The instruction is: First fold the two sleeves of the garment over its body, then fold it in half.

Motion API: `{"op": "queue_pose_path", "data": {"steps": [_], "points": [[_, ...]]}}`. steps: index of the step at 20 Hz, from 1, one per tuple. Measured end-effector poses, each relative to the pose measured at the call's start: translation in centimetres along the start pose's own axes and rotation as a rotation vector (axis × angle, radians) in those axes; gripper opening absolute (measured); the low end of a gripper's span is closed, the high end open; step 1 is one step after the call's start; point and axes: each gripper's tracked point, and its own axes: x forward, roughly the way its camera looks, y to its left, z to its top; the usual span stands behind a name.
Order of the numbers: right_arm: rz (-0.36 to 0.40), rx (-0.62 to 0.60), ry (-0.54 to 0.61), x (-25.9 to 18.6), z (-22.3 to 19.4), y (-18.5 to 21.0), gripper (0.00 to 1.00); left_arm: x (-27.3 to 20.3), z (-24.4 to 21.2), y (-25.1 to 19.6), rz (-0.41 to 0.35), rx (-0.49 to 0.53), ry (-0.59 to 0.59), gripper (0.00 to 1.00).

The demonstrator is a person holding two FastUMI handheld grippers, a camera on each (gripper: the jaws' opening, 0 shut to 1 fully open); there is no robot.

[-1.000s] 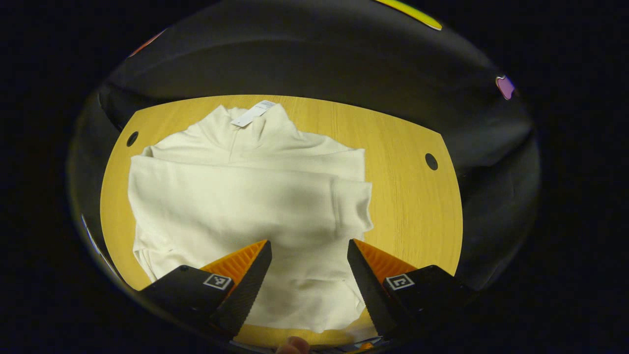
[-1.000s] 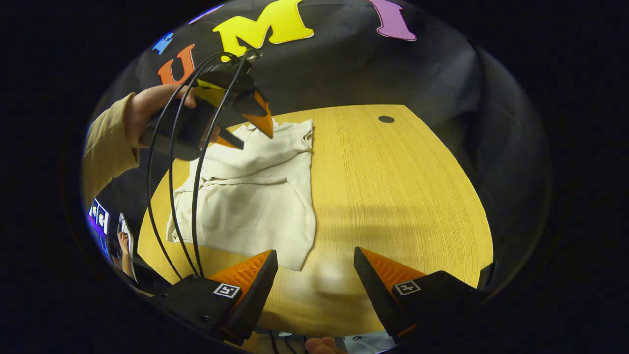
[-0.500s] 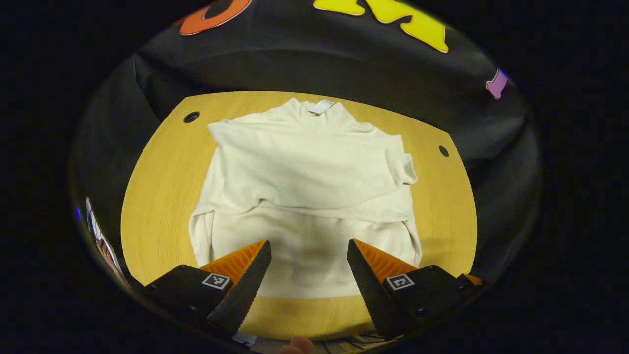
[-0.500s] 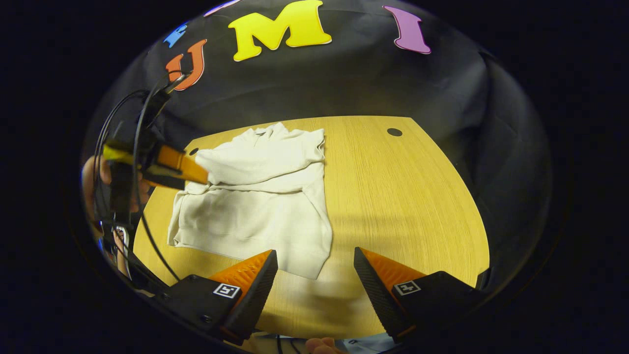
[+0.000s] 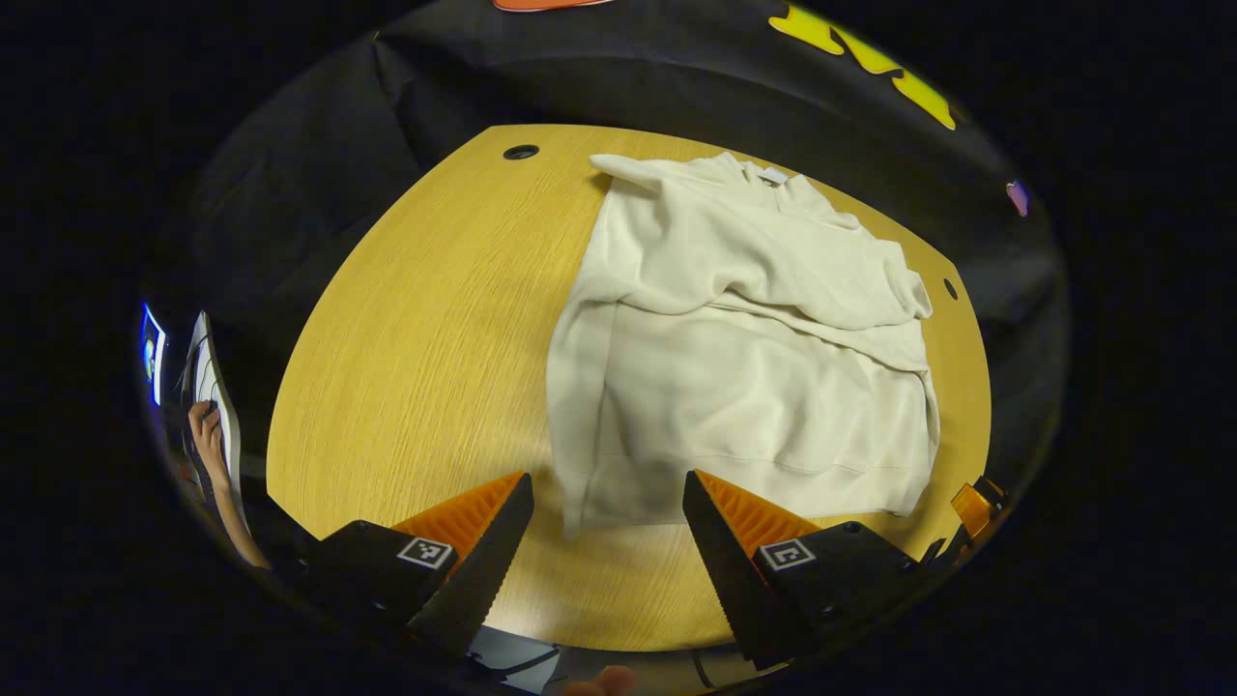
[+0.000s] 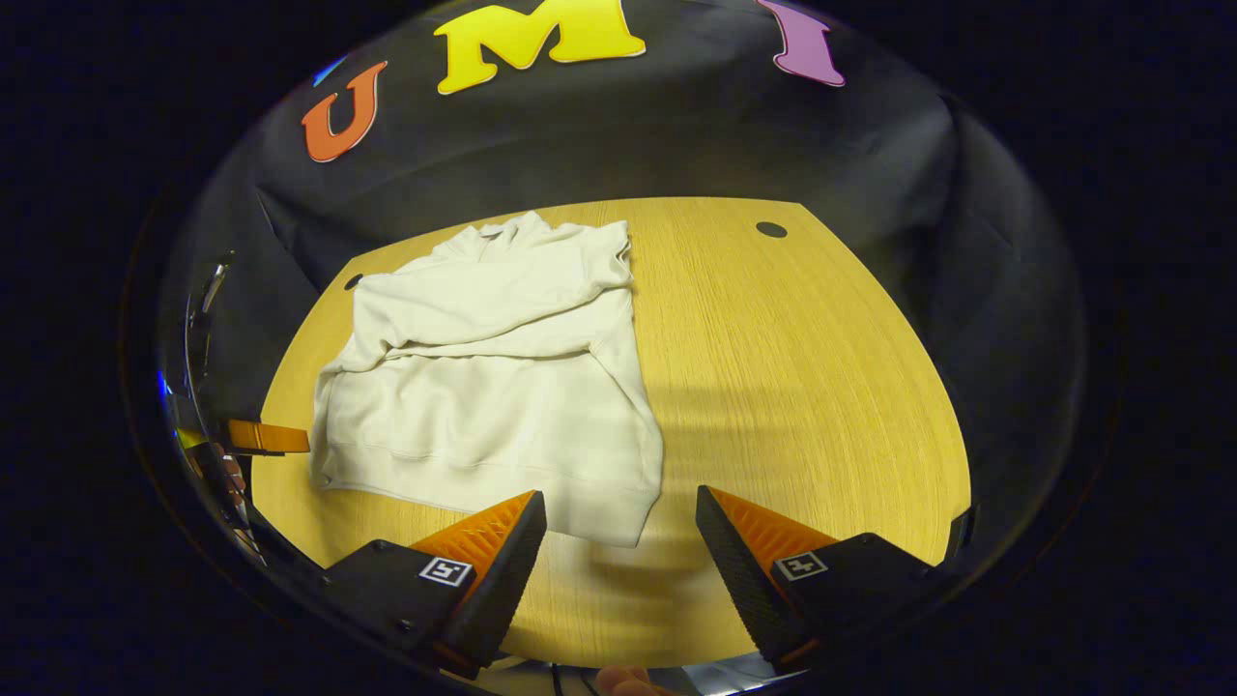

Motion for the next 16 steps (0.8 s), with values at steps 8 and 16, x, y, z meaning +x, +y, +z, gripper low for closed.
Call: {"op": "queue_pose_path", "data": {"steps": [8, 16], "points": [[-0.062, 0.058, 0.142, 3.7, -1.9, -0.1, 0.97, -0.5, 0.3, 1.8, -0.021, -0.021, 0.099, 0.99], [-0.073, 0.075, 0.232, 6.0, -2.8, -0.1, 0.94, -3.3, -0.4, 2.0, -0.053, -0.093, 0.241, 0.97]]}}
